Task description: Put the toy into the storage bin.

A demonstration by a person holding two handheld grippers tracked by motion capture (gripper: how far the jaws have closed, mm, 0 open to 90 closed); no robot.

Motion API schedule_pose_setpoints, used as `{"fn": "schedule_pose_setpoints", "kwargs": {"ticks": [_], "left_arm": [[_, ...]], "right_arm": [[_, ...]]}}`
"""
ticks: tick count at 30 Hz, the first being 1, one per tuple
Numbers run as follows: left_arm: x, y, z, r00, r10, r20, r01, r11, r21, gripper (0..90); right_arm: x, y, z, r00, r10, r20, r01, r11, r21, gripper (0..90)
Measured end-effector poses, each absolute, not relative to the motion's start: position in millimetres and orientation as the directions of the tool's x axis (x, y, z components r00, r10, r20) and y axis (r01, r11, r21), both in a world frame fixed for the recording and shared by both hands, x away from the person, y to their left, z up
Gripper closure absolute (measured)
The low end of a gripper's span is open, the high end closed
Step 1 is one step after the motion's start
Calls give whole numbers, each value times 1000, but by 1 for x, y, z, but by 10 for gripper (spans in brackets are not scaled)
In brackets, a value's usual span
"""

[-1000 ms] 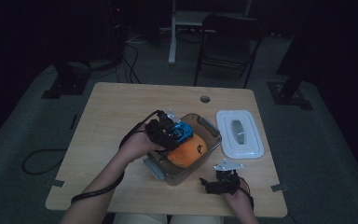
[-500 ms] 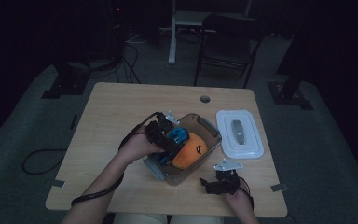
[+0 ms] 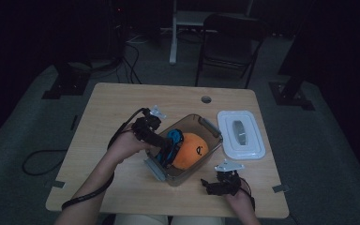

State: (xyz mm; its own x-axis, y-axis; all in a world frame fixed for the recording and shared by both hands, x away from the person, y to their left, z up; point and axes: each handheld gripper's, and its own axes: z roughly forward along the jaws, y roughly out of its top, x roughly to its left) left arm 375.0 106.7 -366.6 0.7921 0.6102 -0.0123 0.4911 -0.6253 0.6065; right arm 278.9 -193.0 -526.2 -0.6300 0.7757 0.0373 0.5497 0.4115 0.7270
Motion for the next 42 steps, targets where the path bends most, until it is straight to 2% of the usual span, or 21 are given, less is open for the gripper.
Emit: {"fn": "schedule_pose_setpoints", "kwargs": {"ticks": [7, 21, 26, 30, 32, 37, 42], "left_arm": [[382, 131, -367, 765, 642, -50, 519, -569, 638, 160], [404, 172, -392, 675, 734, -71, 584, -473, 660, 143], [416, 185, -411, 636, 766, -96, 639, -452, 622, 106], [425, 189, -428, 623, 773, -118, 666, -446, 598, 79], [429, 189, -438, 612, 784, -107, 675, -447, 587, 4], [435, 181, -460, 624, 774, -103, 677, -470, 566, 3], [439, 173, -475, 630, 768, -112, 673, -468, 573, 4]], "right_arm": [[279, -193, -526, -631, 775, 38, 549, 412, 727, 119], [279, -193, -526, -631, 775, 38, 551, 413, 725, 119], [280, -193, -525, -635, 772, 38, 550, 416, 725, 119], [281, -194, -524, -631, 774, 44, 552, 409, 727, 119], [281, -195, -523, -630, 775, 47, 551, 403, 730, 119], [283, -197, -522, -632, 773, 52, 550, 400, 733, 132], [287, -204, -519, -594, 802, 57, 557, 360, 748, 131]]}}
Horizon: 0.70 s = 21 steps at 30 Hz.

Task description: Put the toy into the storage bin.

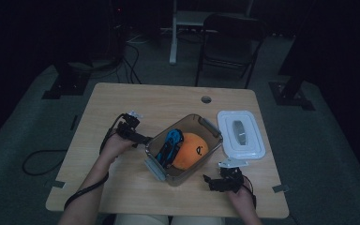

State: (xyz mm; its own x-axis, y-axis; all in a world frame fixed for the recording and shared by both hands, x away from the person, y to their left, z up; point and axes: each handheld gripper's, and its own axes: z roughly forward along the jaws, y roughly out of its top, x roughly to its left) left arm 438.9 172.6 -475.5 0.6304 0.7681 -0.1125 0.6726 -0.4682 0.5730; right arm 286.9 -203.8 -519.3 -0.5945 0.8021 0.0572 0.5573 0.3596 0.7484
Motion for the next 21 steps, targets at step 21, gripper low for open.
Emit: {"fn": "schedule_pose_setpoints", "kwargs": {"ticks": [21], "left_arm": [[409, 159, -480, 694, 710, -120, 630, -517, 579, 9]], "right_arm": [[307, -206, -516, -534, 843, 67, 565, 297, 770, 134]]}}
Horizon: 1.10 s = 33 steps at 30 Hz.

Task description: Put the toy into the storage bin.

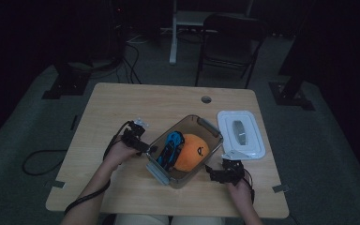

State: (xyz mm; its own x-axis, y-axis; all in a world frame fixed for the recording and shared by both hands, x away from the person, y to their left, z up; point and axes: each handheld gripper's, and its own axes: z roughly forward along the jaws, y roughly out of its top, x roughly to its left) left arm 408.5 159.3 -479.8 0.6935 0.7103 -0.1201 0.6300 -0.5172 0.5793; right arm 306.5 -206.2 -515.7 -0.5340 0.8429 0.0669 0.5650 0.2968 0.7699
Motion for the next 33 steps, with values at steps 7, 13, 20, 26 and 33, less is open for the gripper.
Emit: {"fn": "schedule_pose_setpoints", "kwargs": {"ticks": [7, 13, 20, 26, 33], "left_arm": [[390, 167, -475, 714, 687, -137, 609, -513, 605, 8], [381, 169, -476, 699, 702, -133, 612, -492, 619, 9], [372, 159, -480, 727, 673, -137, 591, -511, 625, 8], [364, 151, -479, 751, 647, -132, 567, -530, 631, 9], [356, 140, -479, 785, 611, -104, 520, -557, 648, 8]], "right_arm": [[311, -201, -513, -566, 819, 90, 551, 295, 781, 134], [320, -187, -510, -571, 820, 20, 522, 344, 780, 135], [323, -197, -506, -541, 841, 10, 503, 314, 805, 126], [323, -214, -495, -470, 883, 14, 511, 259, 820, 122], [331, -242, -485, -387, 920, 56, 551, 182, 814, 112]]}}
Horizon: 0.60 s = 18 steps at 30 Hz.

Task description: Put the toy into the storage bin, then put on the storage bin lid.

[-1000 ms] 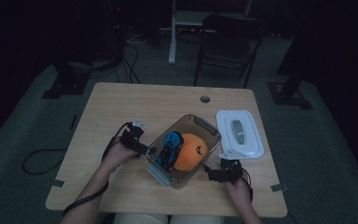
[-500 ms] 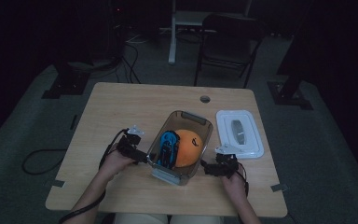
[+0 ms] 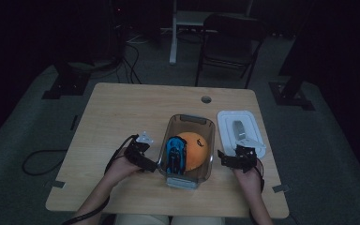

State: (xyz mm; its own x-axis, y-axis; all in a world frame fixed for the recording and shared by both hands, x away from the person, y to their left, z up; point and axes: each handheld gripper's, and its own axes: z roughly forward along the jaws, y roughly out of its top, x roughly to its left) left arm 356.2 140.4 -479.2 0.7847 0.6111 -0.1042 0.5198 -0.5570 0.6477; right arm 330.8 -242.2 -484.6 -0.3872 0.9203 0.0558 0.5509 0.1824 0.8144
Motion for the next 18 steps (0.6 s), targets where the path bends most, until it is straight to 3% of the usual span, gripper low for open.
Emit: {"fn": "schedule_pose_setpoints", "kwargs": {"ticks": [8, 18], "left_arm": [[369, 141, -488, 786, 615, -65, 476, -534, 699, 8], [373, 141, -497, 775, 630, -57, 455, -493, 742, 8]], "right_arm": [[344, -268, -477, -277, 961, 14, 570, 152, 808, 135], [372, -295, -487, -183, 982, 42, 623, 83, 778, 198]]}}
